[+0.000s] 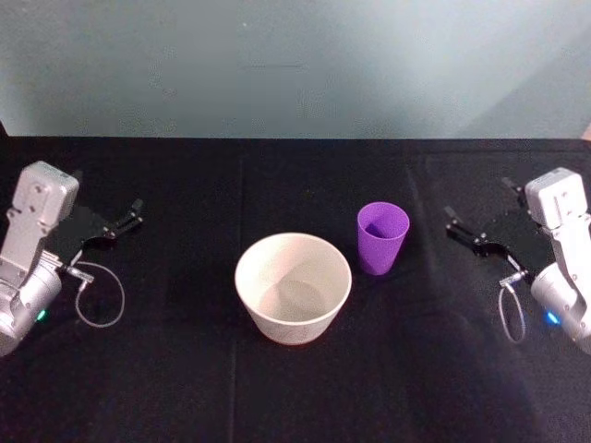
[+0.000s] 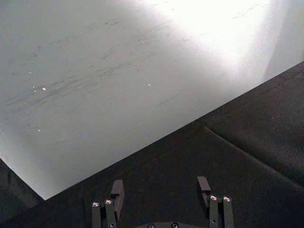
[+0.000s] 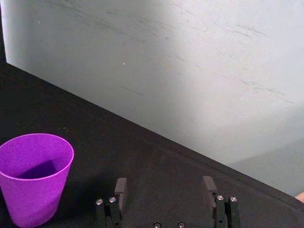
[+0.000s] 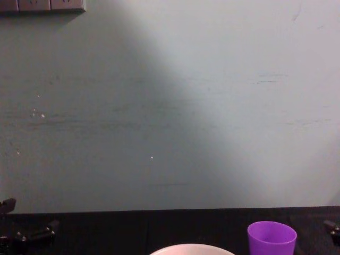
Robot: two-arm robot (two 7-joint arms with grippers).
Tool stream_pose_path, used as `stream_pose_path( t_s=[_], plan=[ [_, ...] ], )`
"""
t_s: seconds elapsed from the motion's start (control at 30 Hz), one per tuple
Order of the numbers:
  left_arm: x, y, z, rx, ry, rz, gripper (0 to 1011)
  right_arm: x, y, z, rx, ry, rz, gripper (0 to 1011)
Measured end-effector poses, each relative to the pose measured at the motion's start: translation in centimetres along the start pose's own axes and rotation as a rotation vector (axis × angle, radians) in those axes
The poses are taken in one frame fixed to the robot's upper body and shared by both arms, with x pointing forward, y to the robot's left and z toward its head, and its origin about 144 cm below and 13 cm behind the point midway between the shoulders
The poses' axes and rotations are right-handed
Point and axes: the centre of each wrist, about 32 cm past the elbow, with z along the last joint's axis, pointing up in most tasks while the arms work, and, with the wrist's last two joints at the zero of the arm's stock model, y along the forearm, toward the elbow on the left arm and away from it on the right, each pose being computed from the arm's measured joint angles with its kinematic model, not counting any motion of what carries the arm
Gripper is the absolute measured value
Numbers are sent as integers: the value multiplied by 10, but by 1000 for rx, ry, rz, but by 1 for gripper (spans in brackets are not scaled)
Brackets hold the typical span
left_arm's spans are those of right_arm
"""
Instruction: Pick up the cup and pour the mung beans from the cup into the bowl.
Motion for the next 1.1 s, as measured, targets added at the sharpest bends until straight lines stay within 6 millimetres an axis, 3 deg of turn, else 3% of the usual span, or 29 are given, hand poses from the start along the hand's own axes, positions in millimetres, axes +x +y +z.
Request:
stream_pose_path(
  t_s=[1.1],
  plan=[
    [0,0,0,0,0,0,1000,0,0,0,0,0,0,1004]
  ],
)
